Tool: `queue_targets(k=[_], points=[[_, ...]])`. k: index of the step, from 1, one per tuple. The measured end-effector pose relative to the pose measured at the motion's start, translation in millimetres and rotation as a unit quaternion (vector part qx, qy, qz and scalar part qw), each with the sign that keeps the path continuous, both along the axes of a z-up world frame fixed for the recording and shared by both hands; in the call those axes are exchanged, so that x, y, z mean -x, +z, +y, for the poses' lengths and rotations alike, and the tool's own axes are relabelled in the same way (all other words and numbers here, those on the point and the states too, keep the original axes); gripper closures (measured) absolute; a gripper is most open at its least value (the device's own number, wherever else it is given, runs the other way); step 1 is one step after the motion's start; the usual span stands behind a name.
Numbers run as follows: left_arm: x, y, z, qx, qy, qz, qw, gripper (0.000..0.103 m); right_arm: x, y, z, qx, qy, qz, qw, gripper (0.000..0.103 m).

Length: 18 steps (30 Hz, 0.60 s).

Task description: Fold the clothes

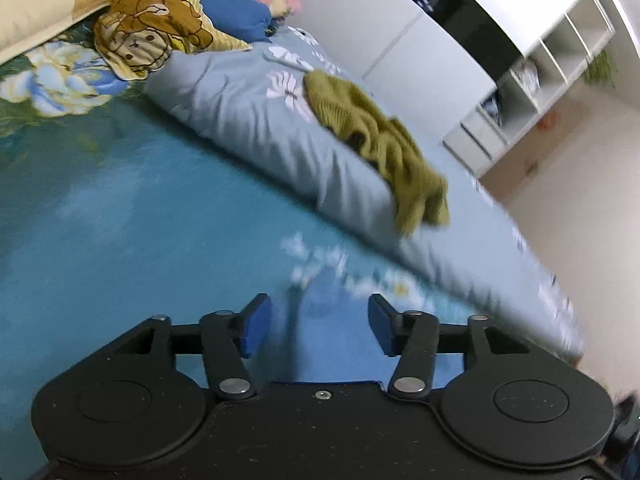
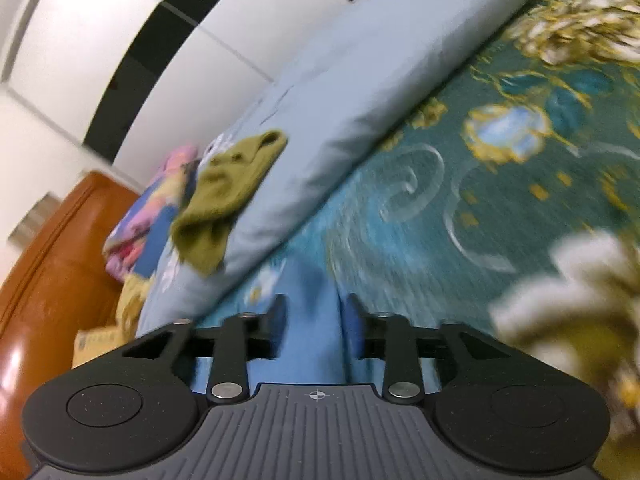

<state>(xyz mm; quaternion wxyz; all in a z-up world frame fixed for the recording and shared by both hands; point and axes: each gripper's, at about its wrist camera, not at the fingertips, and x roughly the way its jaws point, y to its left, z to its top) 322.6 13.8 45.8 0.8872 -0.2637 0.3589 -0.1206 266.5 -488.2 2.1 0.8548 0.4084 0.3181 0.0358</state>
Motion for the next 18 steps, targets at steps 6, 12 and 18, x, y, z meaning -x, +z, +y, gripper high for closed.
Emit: queue_targets(k=[6, 12, 18], points=[[51, -32, 6, 0.009, -0.029, 0.044, 0.9985, 0.041, 65, -20, 12, 0.007, 0.022, 0.026, 0.999, 0.067], [59, -50, 2, 0.087, -0.021, 0.067, 0.9938, 0.04, 67, -30, 30, -0.033, 0.032, 0.016, 0.999, 0.063], [61, -52, -4, 0.115, 0.024, 0.07, 0.9907, 0.08, 53, -33, 44, -0.063, 0.018, 0.018, 0.998, 0.092]])
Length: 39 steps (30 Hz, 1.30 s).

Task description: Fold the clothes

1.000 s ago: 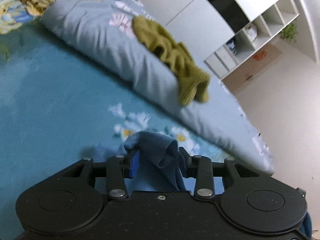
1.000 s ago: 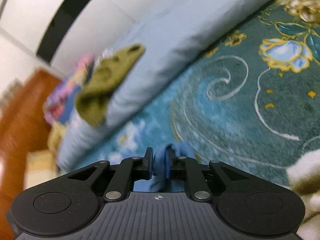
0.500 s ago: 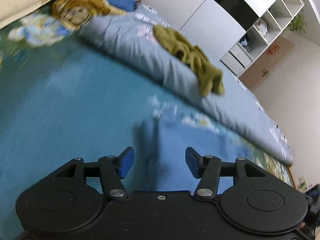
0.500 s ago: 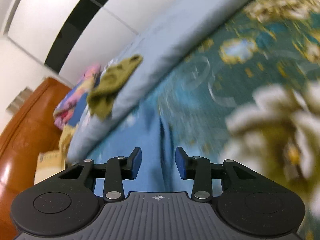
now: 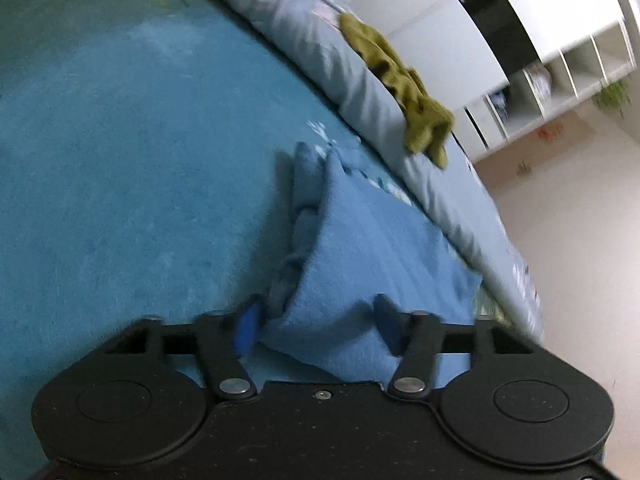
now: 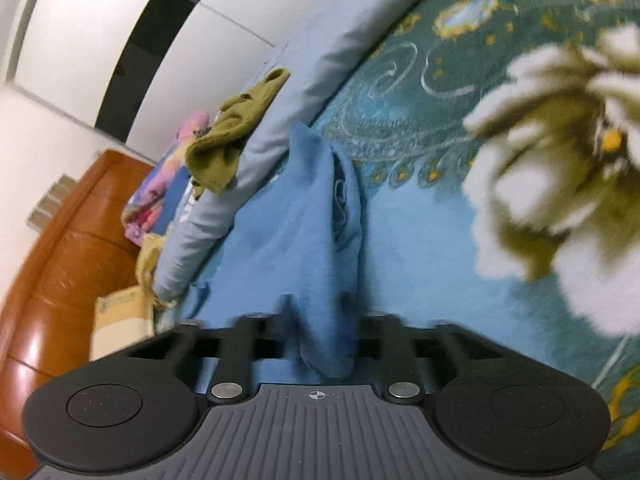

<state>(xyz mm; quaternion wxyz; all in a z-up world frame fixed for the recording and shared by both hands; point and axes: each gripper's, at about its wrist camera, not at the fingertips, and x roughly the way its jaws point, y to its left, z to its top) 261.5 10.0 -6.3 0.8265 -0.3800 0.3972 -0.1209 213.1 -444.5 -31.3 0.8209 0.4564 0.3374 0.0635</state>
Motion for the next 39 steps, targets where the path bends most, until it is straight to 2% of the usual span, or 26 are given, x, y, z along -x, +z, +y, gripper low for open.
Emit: queue_targets(k=[2, 4, 7, 10, 15, 18, 24, 25, 27, 28, 29, 31, 32, 35, 37, 39], points=[[3, 3, -1, 0.001, 0.008, 0.002, 1.0, 0.092, 3, 6, 5, 0.015, -0.004, -0.002, 1.0, 0.095], [10, 14, -5, -0.02, 0.005, -0.006, 0.9998, 0.093, 8, 15, 10, 0.032, -0.005, -0.006, 0.999, 0.096], [30, 30, -1, -0.011, -0.003, -0.015, 0.9998, 0.094, 27, 30, 12, 0.044, -0.005, -0.013, 0.999, 0.096], [66, 36, 8, 0.009, -0.022, -0.02, 0.9995, 0.094, 58, 39, 9, 0.036, -0.007, -0.014, 0.999, 0.096], [127, 16, 20, 0.003, -0.058, 0.01, 0.9983, 0.093, 124, 37, 9, 0.036, -0.006, 0.004, 0.999, 0.096], [135, 5, 20, -0.006, -0.059, 0.021, 0.998, 0.091, 138, 22, 8, 0.03, -0.016, 0.033, 0.999, 0.096], [137, 2, 14, -0.033, -0.057, 0.009, 0.9978, 0.085, 137, 9, 12, 0.034, -0.037, 0.06, 0.997, 0.095], [138, 6, 14, -0.04, -0.064, 0.005, 0.9971, 0.085, 137, 12, 15, 0.044, -0.036, 0.059, 0.997, 0.092], [141, 15, 14, -0.062, -0.081, -0.011, 0.9947, 0.076, 141, 20, 18, 0.069, -0.033, 0.058, 0.995, 0.086], [142, 20, 15, -0.076, -0.088, -0.022, 0.993, 0.07, 144, 24, 19, 0.08, -0.028, 0.055, 0.995, 0.079], [144, 24, 18, -0.084, -0.086, -0.033, 0.9922, 0.069, 148, 29, 18, 0.097, -0.029, 0.051, 0.994, 0.068], [147, 34, 23, -0.103, -0.078, -0.056, 0.99, 0.064, 161, 37, 15, 0.12, -0.041, 0.044, 0.991, 0.063], [141, 40, 20, -0.127, -0.081, -0.069, 0.9862, 0.057, 166, 40, 14, 0.133, -0.046, 0.041, 0.989, 0.063], [124, 58, 7, -0.204, -0.092, -0.107, 0.9689, 0.055, 174, 44, 19, 0.16, -0.053, 0.035, 0.985, 0.06], [105, 66, -10, -0.241, -0.11, -0.132, 0.9552, 0.049, 175, 46, 24, 0.169, -0.047, 0.03, 0.984, 0.058], [78, 69, -27, -0.271, -0.121, -0.137, 0.9449, 0.049, 176, 47, 31, 0.177, -0.04, 0.022, 0.983, 0.055]])
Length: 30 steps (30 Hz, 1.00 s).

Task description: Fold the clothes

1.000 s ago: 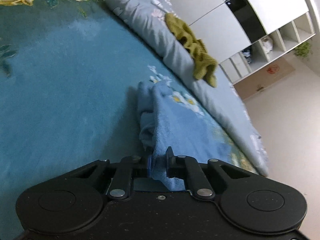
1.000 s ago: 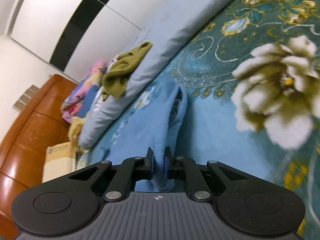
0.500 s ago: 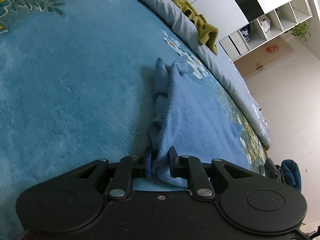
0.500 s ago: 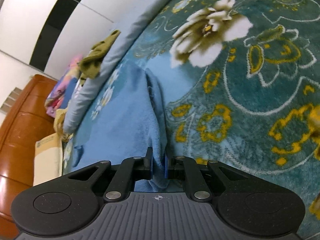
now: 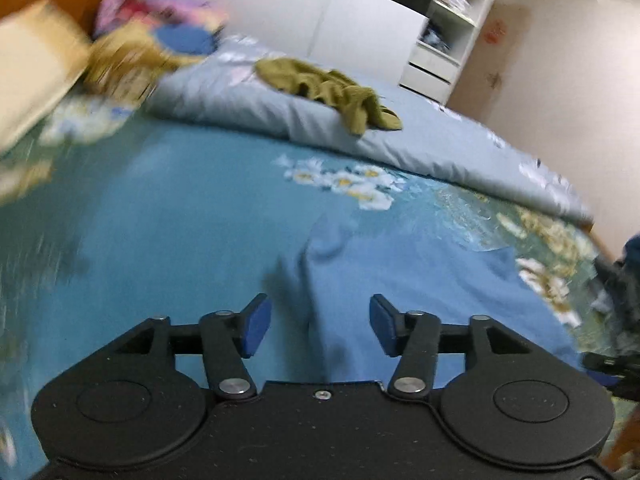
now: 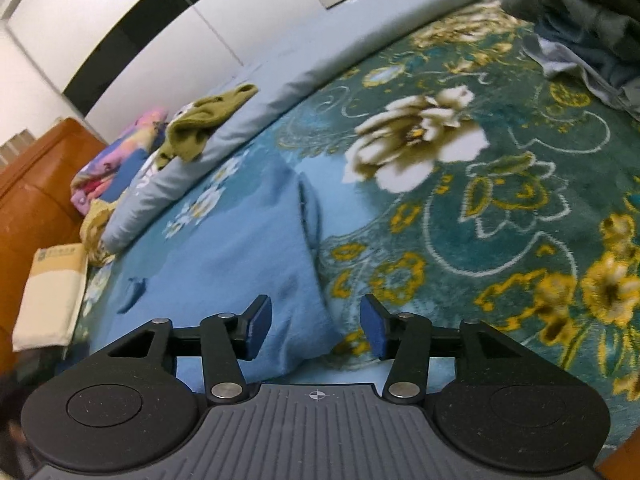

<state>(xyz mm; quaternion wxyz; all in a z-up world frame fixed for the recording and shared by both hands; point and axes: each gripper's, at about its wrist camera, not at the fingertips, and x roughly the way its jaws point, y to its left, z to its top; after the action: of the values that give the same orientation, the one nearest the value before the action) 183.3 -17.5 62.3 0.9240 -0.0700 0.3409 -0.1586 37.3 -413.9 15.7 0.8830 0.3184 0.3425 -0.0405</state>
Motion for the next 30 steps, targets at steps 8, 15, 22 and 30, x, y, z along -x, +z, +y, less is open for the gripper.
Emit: queue_targets(k=[8, 15, 22, 30], points=[[-68, -25, -28, -0.068, 0.035, 0.029, 0.9966, 0.049, 6, -3, -3, -0.003, 0.007, -0.008, 1.0, 0.044], [-71, -35, 15, -0.03, 0.147, 0.054, 0.9872, 0.05, -2, -16, -10, -0.027, 0.01, 0.002, 1.0, 0.043], [6, -2, 2, 0.112, 0.007, 0.041, 0.9928, 0.05, -28, -24, -7, -0.045, 0.022, -0.003, 0.999, 0.042], [15, -33, -69, 0.151, -0.087, 0.106, 0.9789, 0.095, -63, -26, -13, -0.075, 0.01, -0.003, 0.997, 0.061]])
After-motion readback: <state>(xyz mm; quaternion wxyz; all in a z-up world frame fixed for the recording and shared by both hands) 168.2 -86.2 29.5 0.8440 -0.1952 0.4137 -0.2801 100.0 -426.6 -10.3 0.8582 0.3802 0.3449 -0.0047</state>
